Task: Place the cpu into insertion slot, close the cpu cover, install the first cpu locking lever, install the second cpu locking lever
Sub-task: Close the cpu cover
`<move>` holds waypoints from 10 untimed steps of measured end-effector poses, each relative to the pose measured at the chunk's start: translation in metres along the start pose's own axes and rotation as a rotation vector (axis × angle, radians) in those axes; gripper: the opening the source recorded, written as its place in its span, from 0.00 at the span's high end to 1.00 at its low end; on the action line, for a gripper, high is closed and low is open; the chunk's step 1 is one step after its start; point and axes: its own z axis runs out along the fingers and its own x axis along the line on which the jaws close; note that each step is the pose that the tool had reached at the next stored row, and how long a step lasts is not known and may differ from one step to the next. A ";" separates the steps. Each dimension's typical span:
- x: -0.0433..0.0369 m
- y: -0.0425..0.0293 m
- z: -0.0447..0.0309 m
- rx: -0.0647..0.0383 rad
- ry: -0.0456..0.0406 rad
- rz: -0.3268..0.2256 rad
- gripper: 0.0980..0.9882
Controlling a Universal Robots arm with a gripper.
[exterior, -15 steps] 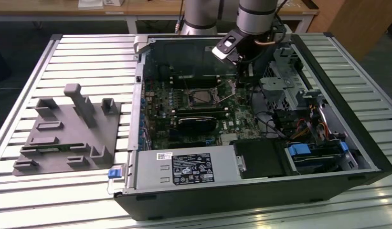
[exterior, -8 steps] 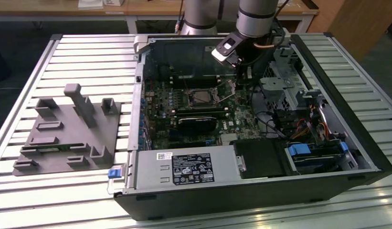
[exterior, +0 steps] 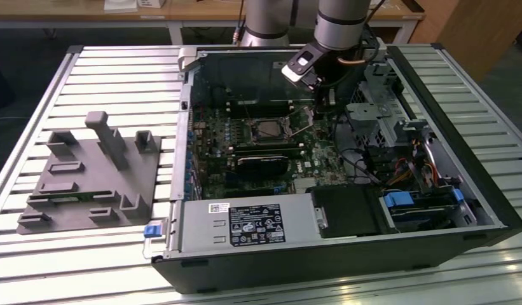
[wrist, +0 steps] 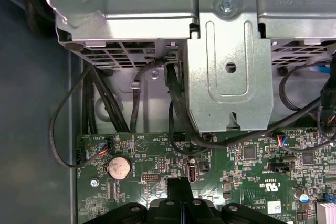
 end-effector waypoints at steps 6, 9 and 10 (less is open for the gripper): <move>-0.0002 -0.0034 -0.0001 0.000 0.0034 0.000 0.99; -0.0003 -0.0054 -0.0003 0.000 0.0040 0.000 0.99; -0.0003 -0.0060 -0.0003 0.000 0.0042 0.000 0.99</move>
